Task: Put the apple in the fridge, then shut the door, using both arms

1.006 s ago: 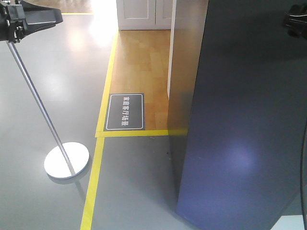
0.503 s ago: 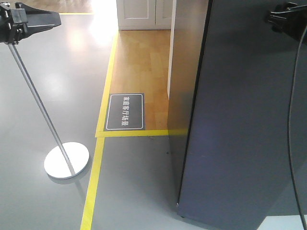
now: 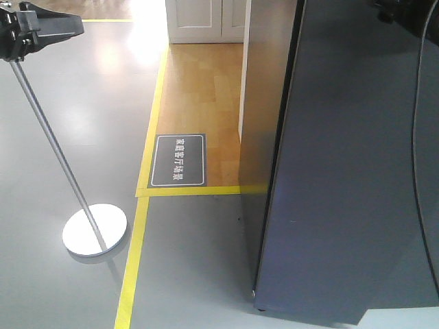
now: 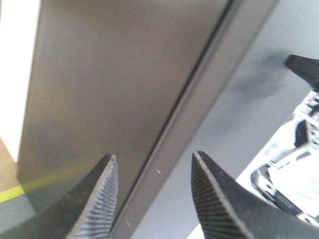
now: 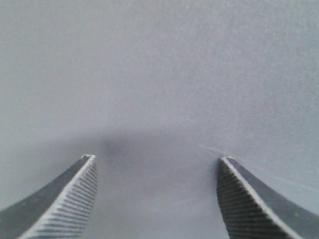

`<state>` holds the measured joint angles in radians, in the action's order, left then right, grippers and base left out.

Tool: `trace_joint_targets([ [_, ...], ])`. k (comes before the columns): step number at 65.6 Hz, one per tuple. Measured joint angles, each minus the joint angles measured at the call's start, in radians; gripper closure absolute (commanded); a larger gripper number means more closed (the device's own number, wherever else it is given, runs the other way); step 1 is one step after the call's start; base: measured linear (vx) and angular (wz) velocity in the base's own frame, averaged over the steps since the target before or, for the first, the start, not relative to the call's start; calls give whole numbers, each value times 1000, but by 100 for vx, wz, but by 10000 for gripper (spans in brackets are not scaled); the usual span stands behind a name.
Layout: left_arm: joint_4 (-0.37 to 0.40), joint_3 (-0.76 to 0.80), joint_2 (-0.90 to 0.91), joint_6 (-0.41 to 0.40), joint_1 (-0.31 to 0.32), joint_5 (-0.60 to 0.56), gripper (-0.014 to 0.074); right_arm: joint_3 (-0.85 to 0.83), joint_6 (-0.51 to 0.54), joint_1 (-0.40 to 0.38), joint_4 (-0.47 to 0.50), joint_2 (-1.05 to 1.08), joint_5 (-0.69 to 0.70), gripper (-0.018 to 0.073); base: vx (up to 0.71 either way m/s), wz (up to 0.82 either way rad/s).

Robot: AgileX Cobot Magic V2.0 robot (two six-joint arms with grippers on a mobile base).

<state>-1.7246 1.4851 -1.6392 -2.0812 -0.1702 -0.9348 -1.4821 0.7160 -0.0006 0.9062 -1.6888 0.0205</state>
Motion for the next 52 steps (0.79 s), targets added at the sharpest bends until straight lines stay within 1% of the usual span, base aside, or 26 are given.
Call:
trace_joint_targets([
  [11, -22, 0, 1, 0, 0, 13, 251, -72, 11, -12, -19, -67, 6, 66, 0, -1],
  [16, -35, 0, 1, 0, 0, 17, 251, -91, 11, -26, -23, -85, -49, 66, 0, 1],
  [25, -35, 0, 2, -1, -1, 17, 251, -113, 11, -69, -30, -91, -143, 66, 0, 0],
  [36, -35, 0, 2, -1, -1, 35, 251, -113, 13, -116, -42, -90, -210, 89, 0, 0],
  [41, -35, 0, 2, -1, -1, 35, 254, -113, 35, -118, -52, -72, -238, 127, 0, 0],
  [46, -35, 0, 2, -1, -1, 30, 264, -113, 71, -107, -55, -38, -282, 186, 0, 0],
  [52, -34, 0, 2, -1, -1, 2, 294, -113, 116, -92, -59, 13, -351, 297, 0, 0],
])
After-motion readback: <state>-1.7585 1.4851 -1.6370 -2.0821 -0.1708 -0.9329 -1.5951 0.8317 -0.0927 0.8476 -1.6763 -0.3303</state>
